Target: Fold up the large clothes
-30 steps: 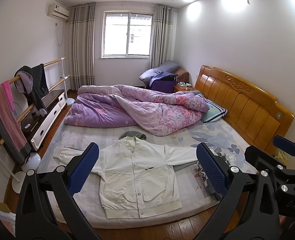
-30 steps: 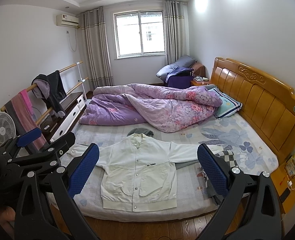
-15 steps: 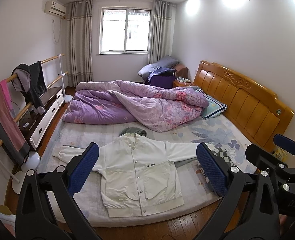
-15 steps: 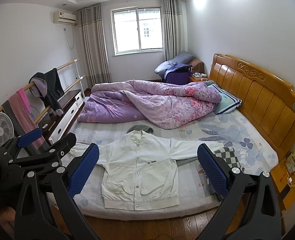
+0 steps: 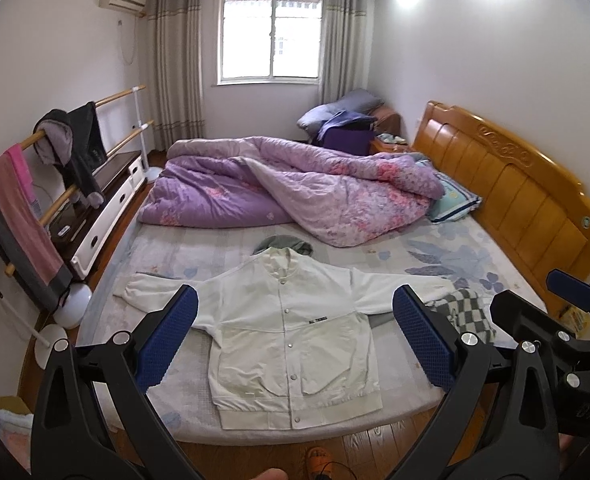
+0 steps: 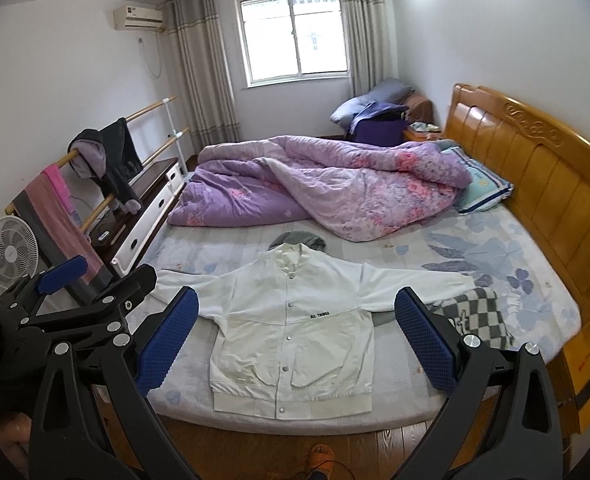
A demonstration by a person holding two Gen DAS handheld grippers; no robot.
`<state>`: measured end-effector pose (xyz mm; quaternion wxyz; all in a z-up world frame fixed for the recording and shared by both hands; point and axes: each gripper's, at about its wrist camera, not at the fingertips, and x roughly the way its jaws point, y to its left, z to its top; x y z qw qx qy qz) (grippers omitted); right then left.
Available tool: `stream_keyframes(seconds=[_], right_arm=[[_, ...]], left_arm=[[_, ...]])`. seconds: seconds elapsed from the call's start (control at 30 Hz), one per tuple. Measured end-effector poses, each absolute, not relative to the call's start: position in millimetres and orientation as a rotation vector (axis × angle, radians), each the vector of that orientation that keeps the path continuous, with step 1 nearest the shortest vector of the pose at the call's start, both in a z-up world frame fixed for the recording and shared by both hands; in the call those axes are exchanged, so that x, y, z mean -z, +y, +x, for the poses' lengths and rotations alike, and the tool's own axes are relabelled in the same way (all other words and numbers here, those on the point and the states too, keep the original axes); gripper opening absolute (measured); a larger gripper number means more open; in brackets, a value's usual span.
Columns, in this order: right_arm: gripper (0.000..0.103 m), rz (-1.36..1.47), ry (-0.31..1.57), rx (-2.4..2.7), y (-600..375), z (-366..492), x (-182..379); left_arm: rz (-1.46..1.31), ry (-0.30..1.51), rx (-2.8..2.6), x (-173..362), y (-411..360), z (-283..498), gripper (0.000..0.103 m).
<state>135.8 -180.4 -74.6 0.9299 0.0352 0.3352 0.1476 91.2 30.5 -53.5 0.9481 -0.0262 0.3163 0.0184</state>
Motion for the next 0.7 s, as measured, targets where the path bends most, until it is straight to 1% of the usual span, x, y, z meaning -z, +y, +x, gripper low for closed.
stream_keyframes(seconds=[0.3, 0.43, 0.5, 0.7], right_arm=[[0.095, 0.051, 0.736, -0.39, -175, 225, 94], [0.095, 0.032, 0.782, -0.433, -162, 259, 111], [0.095, 0.032, 0.808, -0.451, -153, 273, 121], [0.095, 0.024, 0.889, -0.49, -115, 316, 158]], left_arm=[[-0.11, 0.716, -0.083, 80, 39, 178, 0.098], [-0.123, 0.723, -0.135, 93, 48, 197, 0.098], [-0.142, 0.77, -0.15, 106, 58, 213, 0.098], [-0.171, 0.823, -0.222, 141, 99, 243, 0.098]])
